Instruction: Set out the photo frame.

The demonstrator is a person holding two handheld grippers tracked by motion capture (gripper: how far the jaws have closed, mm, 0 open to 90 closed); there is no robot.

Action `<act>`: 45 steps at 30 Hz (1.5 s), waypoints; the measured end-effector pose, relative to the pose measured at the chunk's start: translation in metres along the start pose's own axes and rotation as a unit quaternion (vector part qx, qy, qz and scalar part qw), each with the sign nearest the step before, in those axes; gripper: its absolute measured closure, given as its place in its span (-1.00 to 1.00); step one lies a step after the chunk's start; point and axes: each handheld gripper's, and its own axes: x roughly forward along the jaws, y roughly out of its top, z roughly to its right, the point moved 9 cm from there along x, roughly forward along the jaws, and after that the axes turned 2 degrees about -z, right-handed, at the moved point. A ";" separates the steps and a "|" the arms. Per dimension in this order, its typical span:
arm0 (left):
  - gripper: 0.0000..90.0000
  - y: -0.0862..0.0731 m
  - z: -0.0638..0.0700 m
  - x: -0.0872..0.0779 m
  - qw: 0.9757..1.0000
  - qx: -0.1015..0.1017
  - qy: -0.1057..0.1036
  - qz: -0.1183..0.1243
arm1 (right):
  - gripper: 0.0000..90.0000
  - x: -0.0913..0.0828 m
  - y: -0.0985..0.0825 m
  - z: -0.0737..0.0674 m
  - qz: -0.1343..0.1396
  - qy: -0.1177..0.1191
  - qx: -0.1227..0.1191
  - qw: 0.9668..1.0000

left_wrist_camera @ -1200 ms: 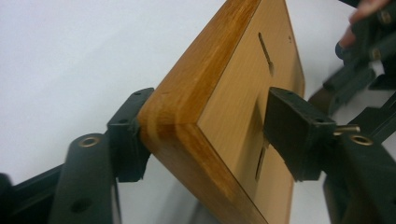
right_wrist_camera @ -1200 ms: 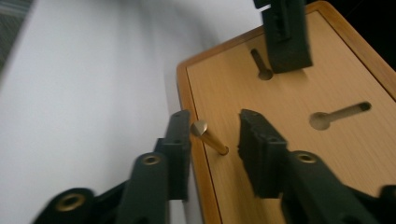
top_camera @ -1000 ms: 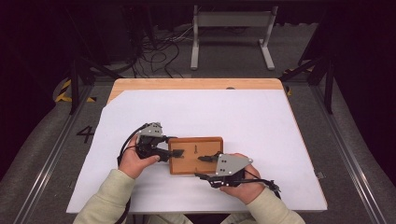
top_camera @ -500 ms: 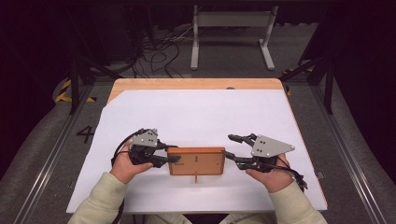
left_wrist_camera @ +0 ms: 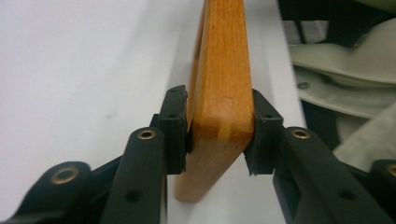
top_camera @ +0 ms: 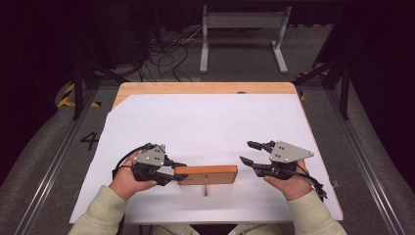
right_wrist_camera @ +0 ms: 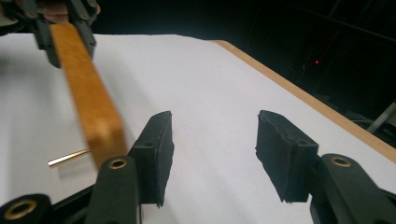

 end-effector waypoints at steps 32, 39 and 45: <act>-0.32 0.021 0.007 -0.028 0.997 -0.024 -0.017 0.074 | 0.29 0.007 -0.039 -0.014 -0.073 0.054 0.046 0.995; -0.27 0.016 -0.023 -0.037 0.989 -0.074 0.069 0.107 | 0.55 0.005 -0.057 -0.024 -0.112 0.077 0.043 0.990; -0.27 0.010 -0.039 -0.042 0.980 -0.103 0.120 0.121 | 0.78 0.005 -0.065 -0.033 -0.142 0.093 0.034 0.985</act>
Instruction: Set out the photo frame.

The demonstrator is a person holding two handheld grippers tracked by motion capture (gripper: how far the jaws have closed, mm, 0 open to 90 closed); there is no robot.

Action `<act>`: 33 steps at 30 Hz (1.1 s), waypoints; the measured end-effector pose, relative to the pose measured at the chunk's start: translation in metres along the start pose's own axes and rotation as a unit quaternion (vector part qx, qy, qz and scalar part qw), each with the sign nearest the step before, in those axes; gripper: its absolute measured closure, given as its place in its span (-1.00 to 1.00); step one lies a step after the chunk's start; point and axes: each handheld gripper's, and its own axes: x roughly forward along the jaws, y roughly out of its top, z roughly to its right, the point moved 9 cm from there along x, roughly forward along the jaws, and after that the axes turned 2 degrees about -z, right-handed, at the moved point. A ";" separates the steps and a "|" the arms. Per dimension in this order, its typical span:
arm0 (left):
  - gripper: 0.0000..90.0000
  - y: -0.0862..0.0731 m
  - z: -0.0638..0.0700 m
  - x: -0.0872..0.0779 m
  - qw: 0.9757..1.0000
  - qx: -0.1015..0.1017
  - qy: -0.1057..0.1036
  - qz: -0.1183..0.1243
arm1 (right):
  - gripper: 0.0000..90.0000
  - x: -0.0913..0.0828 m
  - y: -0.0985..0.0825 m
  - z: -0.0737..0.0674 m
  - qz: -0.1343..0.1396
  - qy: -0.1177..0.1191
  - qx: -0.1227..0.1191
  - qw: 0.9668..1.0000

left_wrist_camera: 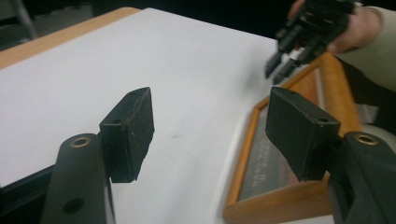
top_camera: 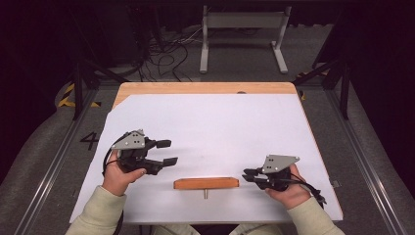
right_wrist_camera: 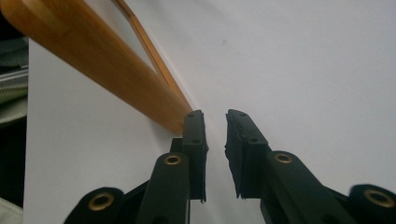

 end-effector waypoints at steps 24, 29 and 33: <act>-0.32 -0.015 -0.020 0.004 0.998 -0.044 0.046 -0.012 | 1.00 0.029 -0.006 -0.035 -0.048 0.077 -0.001 0.996; -0.33 -0.015 -0.020 0.003 0.998 -0.044 0.048 -0.010 | 1.00 0.032 -0.005 -0.034 -0.050 0.073 0.005 0.996; -0.33 -0.017 -0.020 0.004 0.998 -0.044 0.049 -0.014 | 1.00 0.035 0.000 -0.027 -0.039 0.064 0.021 0.997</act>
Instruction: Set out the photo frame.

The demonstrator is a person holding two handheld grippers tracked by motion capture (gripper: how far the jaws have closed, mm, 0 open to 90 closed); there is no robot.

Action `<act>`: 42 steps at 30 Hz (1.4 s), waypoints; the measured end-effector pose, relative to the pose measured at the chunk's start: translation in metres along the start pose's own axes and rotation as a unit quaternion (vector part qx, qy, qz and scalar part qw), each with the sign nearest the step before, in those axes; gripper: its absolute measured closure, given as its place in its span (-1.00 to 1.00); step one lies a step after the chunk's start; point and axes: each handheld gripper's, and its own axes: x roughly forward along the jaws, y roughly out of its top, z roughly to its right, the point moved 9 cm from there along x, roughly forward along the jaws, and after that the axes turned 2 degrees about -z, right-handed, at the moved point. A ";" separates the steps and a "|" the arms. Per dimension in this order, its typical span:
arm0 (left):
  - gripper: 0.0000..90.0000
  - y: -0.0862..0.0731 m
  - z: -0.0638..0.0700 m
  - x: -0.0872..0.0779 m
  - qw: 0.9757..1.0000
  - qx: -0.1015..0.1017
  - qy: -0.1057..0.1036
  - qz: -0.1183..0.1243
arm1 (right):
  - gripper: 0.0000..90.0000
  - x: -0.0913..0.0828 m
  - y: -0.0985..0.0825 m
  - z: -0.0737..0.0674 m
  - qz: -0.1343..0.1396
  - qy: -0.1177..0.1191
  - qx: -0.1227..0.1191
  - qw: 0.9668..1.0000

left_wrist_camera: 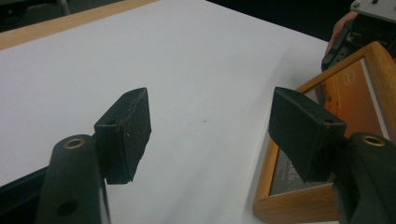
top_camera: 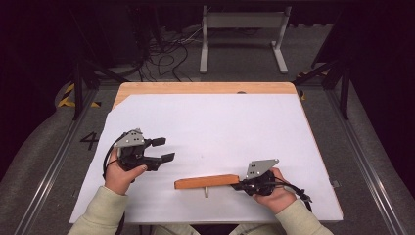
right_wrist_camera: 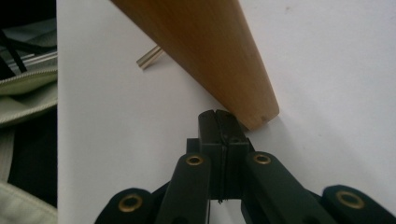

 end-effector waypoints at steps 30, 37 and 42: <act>-0.36 -0.009 -0.001 0.007 1.000 -0.005 -0.003 -0.020 | 1.00 0.030 0.044 0.054 0.043 -0.054 0.077 0.995; -0.36 -0.011 -0.002 0.008 1.000 -0.007 -0.003 -0.023 | 1.00 0.040 0.056 0.064 0.038 -0.062 0.078 0.994; -0.36 -0.012 -0.003 0.009 1.000 -0.011 -0.002 -0.029 | 1.00 0.047 0.062 0.068 0.038 -0.060 0.081 0.994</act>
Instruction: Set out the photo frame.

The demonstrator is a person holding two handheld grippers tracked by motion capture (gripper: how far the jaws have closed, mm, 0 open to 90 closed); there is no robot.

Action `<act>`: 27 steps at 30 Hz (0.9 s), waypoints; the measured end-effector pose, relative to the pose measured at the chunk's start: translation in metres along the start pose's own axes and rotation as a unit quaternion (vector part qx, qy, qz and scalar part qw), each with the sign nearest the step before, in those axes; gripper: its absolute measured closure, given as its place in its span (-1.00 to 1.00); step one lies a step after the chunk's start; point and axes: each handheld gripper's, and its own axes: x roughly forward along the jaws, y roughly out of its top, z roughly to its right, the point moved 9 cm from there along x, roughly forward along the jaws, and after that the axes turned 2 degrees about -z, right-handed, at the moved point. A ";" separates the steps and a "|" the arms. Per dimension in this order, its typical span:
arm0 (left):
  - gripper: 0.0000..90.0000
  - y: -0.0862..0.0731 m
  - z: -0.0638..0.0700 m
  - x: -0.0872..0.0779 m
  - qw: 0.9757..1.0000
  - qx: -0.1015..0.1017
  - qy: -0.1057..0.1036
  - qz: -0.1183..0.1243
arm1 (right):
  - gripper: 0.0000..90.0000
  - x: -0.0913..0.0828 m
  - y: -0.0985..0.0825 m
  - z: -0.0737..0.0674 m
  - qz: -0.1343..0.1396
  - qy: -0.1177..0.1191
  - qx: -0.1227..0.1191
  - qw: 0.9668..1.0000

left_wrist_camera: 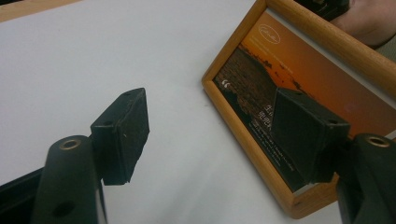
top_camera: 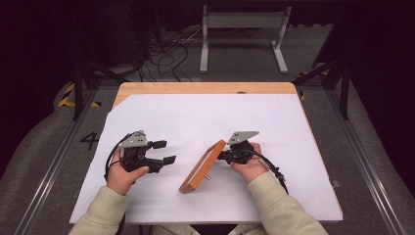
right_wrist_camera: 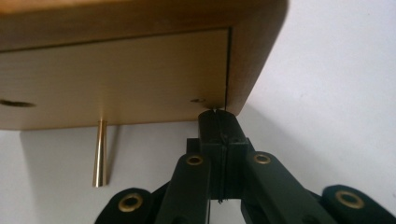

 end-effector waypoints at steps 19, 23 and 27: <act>-0.33 -0.005 -0.006 -0.003 1.000 -0.011 0.003 -0.006 | 1.00 0.035 0.039 -0.005 0.001 0.020 -0.013 1.000; -0.33 -0.005 -0.006 -0.004 1.000 -0.016 0.005 -0.003 | 1.00 0.042 0.047 -0.007 -0.004 0.025 -0.023 0.999; -0.33 -0.005 -0.008 -0.005 1.000 -0.017 0.007 -0.003 | 1.00 0.045 0.051 -0.008 0.000 0.029 -0.025 0.999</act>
